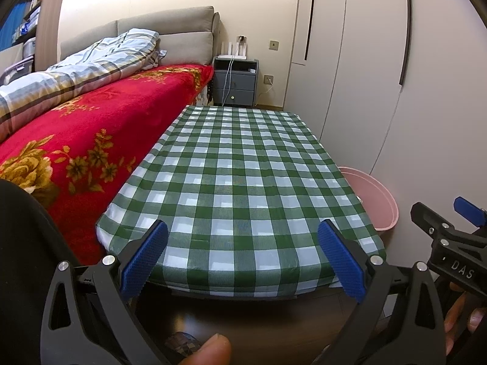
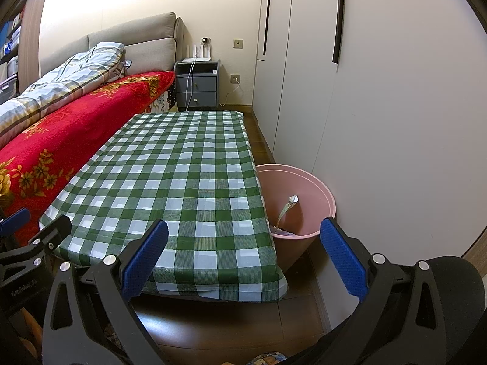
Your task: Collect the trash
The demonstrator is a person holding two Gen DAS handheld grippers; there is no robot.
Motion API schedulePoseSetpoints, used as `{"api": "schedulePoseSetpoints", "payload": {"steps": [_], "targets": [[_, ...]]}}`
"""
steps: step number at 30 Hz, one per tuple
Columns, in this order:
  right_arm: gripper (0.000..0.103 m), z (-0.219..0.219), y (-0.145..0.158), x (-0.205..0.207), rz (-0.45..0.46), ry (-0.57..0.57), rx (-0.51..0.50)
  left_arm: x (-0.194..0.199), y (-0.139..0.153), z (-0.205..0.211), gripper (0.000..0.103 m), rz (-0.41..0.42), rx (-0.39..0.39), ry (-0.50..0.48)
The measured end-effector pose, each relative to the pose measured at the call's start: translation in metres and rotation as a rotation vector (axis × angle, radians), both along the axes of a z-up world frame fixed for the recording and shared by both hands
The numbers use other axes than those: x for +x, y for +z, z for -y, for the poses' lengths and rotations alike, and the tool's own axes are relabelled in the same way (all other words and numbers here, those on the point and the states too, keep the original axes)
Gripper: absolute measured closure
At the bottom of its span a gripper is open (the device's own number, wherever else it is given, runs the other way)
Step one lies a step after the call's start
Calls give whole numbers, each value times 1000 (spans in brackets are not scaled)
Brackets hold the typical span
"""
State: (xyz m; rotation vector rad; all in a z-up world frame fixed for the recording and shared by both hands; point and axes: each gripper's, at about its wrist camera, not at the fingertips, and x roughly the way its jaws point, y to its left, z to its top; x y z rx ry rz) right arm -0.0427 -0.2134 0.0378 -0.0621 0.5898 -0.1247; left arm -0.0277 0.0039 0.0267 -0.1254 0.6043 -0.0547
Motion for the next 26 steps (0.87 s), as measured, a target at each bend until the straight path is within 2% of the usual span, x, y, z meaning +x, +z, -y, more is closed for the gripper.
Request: {"api": "schedulePoseSetpoints", "payload": {"steps": [12, 18, 26], "targets": [[5, 0, 0, 0, 0, 0, 0, 1, -2, -5, 7, -4, -7, 33], [5, 0, 0, 0, -1, 1, 0, 0, -1, -3, 7, 9, -3, 13], [5, -2, 2, -1, -1, 1, 0, 4, -4, -5, 7, -18, -6, 28]]}}
